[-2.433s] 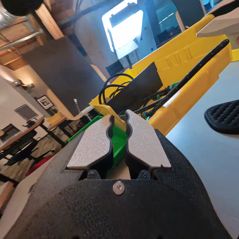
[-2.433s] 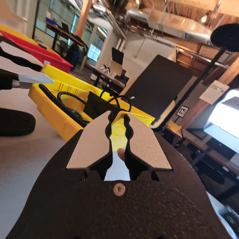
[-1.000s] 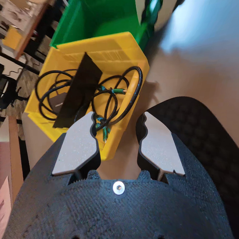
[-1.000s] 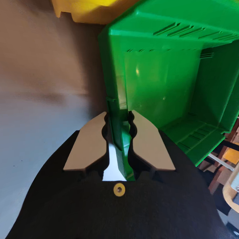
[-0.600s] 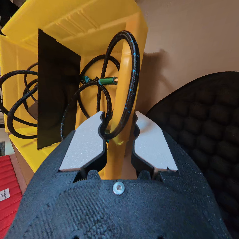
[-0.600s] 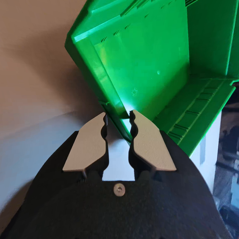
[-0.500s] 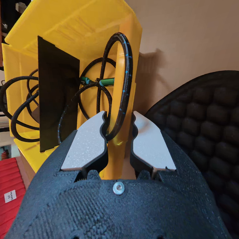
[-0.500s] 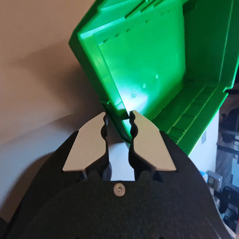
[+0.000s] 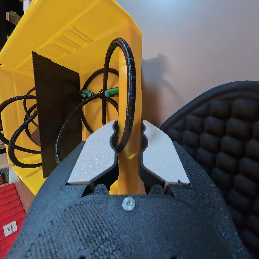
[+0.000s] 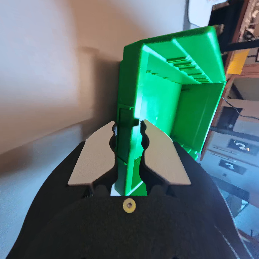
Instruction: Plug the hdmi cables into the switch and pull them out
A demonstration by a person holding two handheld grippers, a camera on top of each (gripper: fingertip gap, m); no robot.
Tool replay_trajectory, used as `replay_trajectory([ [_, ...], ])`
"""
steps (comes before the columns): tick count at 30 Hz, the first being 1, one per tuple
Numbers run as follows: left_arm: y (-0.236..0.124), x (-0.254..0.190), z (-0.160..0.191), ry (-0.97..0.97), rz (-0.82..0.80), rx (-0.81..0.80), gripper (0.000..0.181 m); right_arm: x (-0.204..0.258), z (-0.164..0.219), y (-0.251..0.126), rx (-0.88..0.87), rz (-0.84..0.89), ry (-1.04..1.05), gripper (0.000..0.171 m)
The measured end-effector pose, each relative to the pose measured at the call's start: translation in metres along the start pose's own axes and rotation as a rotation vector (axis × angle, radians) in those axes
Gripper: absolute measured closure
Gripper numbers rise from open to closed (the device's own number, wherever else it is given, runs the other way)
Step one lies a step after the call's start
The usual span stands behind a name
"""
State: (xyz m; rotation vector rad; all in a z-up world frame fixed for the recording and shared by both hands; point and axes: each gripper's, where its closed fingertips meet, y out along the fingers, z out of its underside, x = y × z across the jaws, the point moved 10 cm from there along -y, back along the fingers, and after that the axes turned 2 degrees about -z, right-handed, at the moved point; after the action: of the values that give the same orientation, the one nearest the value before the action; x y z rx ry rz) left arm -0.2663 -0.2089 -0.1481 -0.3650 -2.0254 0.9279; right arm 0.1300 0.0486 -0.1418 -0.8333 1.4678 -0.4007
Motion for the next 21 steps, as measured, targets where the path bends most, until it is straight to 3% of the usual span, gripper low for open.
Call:
replay_trajectory([
  [3, 0.007, 0.009, 0.003, -0.008, -0.028, -0.02, 0.149, -0.007, -0.015, -0.015, -0.167, -0.022, 0.169, 0.124],
  [8, 0.022, 0.033, 0.015, -0.083, -0.206, -0.014, 0.142, -0.009, -0.036, -0.053, -0.587, -0.171, 0.486, 0.124],
  [11, 0.002, 0.044, 0.01, -0.169, -0.261, -0.125, 0.15, -0.007, -0.038, -0.062, -0.742, -0.236, 0.622, 0.126],
  [14, -0.026, 0.065, 0.009, -0.297, -0.272, -0.225, 0.146, -0.006, -0.039, -0.061, -0.873, -0.281, 0.727, 0.13],
  [18, -0.046, 0.107, 0.009, -0.374, -0.333, -0.257, 0.149, -0.003, -0.038, -0.051, -1.015, -0.345, 0.854, 0.134],
  [21, -0.051, 0.139, 0.004, -0.433, -0.244, -0.292, 0.144, 0.0, -0.035, -0.048, -1.041, -0.388, 0.887, 0.135],
])
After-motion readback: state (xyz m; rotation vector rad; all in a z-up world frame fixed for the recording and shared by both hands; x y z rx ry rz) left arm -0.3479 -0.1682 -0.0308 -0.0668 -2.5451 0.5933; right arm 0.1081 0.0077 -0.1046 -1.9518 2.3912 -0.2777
